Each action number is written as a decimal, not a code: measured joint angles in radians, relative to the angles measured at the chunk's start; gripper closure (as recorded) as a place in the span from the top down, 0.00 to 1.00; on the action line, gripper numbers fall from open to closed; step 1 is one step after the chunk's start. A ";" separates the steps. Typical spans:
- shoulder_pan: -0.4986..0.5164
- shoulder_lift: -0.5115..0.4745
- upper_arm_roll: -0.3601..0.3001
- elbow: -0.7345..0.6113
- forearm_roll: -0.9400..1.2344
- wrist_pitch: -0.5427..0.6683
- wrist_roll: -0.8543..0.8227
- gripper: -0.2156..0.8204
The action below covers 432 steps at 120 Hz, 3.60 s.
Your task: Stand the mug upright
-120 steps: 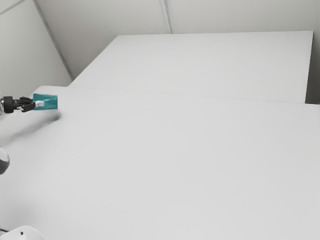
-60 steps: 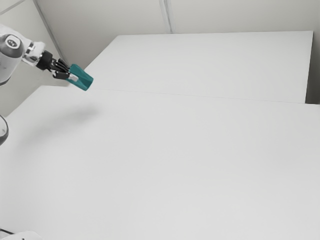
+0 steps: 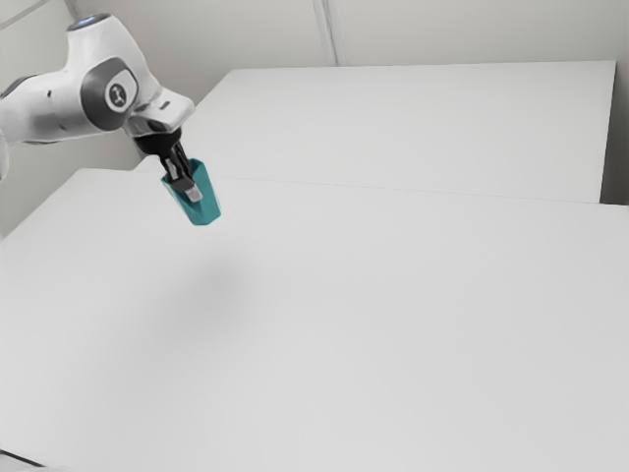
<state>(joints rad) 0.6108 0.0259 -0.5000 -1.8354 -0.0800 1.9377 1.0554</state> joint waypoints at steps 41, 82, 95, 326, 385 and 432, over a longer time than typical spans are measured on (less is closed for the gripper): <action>-0.031 -0.196 -0.094 -0.340 0.009 0.203 -0.210 0.03; -0.024 -0.336 -0.138 -0.544 0.006 0.353 -0.345 0.03; -0.022 -0.355 -0.130 -0.600 0.000 0.381 -0.376 0.03; -0.025 -0.251 -0.135 -0.719 -0.111 0.643 -0.455 0.39; -0.017 -0.337 -0.129 -0.692 -0.123 0.598 -0.450 0.65; -0.246 -0.050 0.210 -0.027 -0.062 0.127 -0.570 0.76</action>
<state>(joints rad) 0.3644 -0.0237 -0.2904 -1.8623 -0.1425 2.0650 0.4854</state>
